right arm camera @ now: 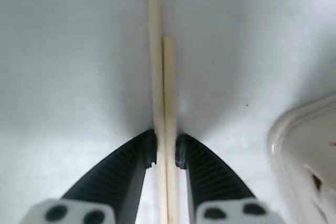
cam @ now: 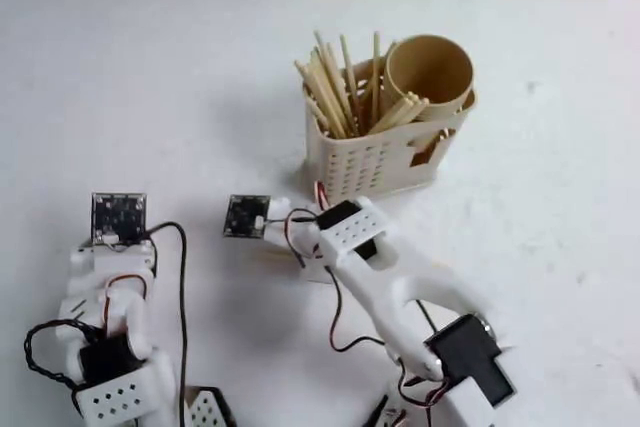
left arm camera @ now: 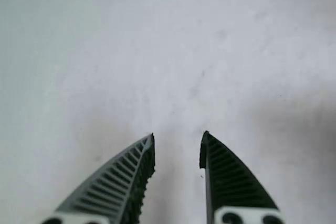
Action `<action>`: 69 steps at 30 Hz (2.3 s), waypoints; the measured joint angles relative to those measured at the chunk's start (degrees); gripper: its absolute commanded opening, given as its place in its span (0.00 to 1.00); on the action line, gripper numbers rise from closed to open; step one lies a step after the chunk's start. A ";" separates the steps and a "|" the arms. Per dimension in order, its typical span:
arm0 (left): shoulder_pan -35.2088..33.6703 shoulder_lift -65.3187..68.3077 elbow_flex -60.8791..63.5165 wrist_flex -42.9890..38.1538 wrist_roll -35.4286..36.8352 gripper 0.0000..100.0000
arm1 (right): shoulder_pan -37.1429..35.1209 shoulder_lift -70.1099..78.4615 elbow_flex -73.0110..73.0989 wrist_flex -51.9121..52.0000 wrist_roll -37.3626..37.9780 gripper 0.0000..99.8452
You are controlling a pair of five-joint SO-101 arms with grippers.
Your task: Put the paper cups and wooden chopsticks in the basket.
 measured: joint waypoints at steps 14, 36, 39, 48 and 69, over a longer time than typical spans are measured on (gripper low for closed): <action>0.00 0.00 0.00 0.00 0.00 0.15 | -0.09 -35.08 9.05 2.99 -8.35 0.02; 0.00 0.00 0.00 0.00 0.00 0.15 | 11.16 -46.07 -20.57 -17.41 -31.65 0.02; 0.00 0.00 0.00 0.00 0.00 0.15 | 12.13 -41.76 -20.57 -26.73 -34.73 0.02; 0.00 0.00 0.00 0.00 0.00 0.15 | 13.01 -32.26 -20.57 -32.62 -38.59 0.02; 0.00 0.00 0.00 0.00 0.00 0.15 | 13.36 -33.67 -20.57 -9.49 -38.68 0.03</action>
